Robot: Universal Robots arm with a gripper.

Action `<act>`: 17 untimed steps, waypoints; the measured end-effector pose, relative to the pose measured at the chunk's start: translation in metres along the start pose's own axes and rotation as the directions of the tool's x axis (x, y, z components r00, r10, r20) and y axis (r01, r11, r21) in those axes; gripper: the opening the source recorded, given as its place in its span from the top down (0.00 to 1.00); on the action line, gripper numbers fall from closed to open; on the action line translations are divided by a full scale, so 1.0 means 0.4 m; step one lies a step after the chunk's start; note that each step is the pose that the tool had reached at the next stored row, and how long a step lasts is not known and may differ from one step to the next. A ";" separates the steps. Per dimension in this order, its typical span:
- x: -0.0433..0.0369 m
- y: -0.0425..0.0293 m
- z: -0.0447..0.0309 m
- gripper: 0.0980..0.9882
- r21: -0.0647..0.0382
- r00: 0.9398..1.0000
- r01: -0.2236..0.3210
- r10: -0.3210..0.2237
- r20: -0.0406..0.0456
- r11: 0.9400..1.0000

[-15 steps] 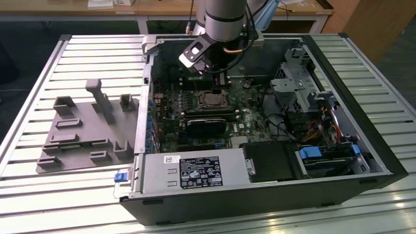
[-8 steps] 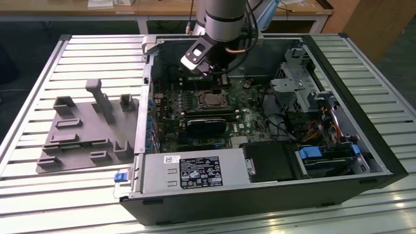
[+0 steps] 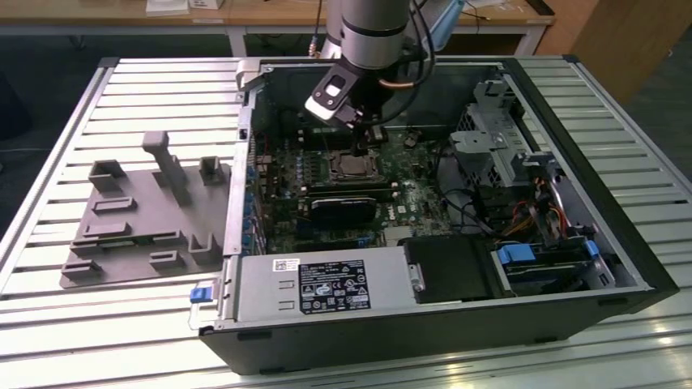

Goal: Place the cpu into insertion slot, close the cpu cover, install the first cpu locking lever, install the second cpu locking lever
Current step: 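Close the cpu cover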

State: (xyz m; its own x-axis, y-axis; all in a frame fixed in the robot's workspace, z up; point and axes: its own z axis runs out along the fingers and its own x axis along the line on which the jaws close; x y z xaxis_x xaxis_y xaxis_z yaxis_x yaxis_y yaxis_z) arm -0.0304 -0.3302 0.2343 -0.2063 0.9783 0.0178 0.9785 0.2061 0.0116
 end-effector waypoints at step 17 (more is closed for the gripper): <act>0.000 0.000 0.000 0.99 0.004 0.966 0.260 -0.260 -0.003 0.966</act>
State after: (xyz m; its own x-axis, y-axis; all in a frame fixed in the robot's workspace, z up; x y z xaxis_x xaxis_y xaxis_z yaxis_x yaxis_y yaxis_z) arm -0.0304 -0.3303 0.2343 -0.4536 0.8910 0.0176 0.8912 0.4535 0.0119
